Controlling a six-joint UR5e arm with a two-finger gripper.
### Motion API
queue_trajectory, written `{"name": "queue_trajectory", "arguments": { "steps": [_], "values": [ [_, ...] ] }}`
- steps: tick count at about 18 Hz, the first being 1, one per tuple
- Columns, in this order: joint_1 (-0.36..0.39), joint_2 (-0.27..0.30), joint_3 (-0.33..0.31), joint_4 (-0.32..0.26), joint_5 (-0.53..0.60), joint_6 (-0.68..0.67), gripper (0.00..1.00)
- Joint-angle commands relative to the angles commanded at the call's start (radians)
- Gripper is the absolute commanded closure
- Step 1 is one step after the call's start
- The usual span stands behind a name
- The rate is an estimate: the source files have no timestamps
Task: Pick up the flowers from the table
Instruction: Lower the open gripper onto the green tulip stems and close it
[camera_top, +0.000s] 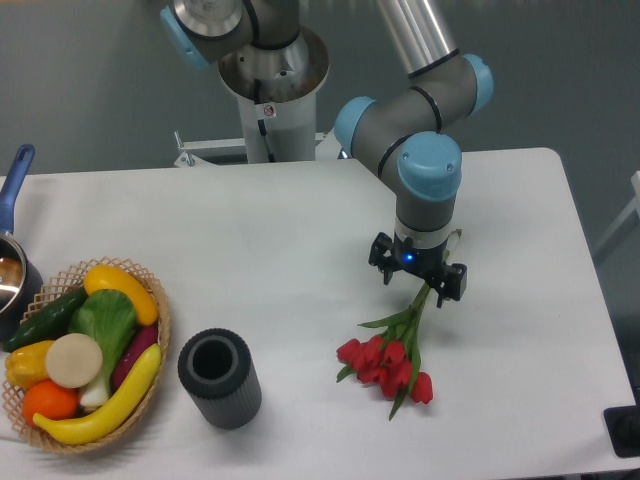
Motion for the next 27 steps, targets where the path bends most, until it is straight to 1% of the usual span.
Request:
{"name": "queue_trajectory", "arguments": {
  "steps": [3,6,8,9,10,11,12,13,14,15,16,17,18,19,20,21,27],
  "values": [
    [-0.012,-0.023,0.002,0.003,0.002,0.015,0.04],
    [-0.012,-0.029,0.002,0.005,0.003,0.021,0.08],
    [-0.012,-0.034,0.005,0.005,0.003,0.023,0.13],
    [-0.012,-0.035,0.005,0.005,0.003,0.023,0.19],
    [-0.012,-0.037,0.005,0.005,0.003,0.023,0.21],
    [-0.012,-0.037,0.005,0.005,0.003,0.025,0.27],
    [-0.012,-0.038,0.005,0.005,0.003,0.035,0.35],
    [-0.012,-0.041,0.002,0.005,0.003,0.046,0.41],
    [-0.012,-0.045,0.0,0.005,0.003,0.064,0.45],
    [-0.012,-0.045,0.0,0.005,0.003,0.081,0.45],
    [-0.012,-0.045,0.0,0.005,0.003,0.09,0.49],
    [-0.012,-0.045,0.002,0.005,0.008,0.092,0.58],
    [-0.012,-0.043,0.002,0.005,0.02,0.095,0.72],
    [-0.012,-0.043,0.0,0.005,0.028,0.094,0.79],
    [-0.014,-0.045,0.002,0.005,0.028,0.095,0.83],
    [-0.012,-0.045,0.002,0.005,0.026,0.094,0.9],
    [-0.009,-0.034,0.014,0.002,0.025,0.094,0.9]
  ]
}}
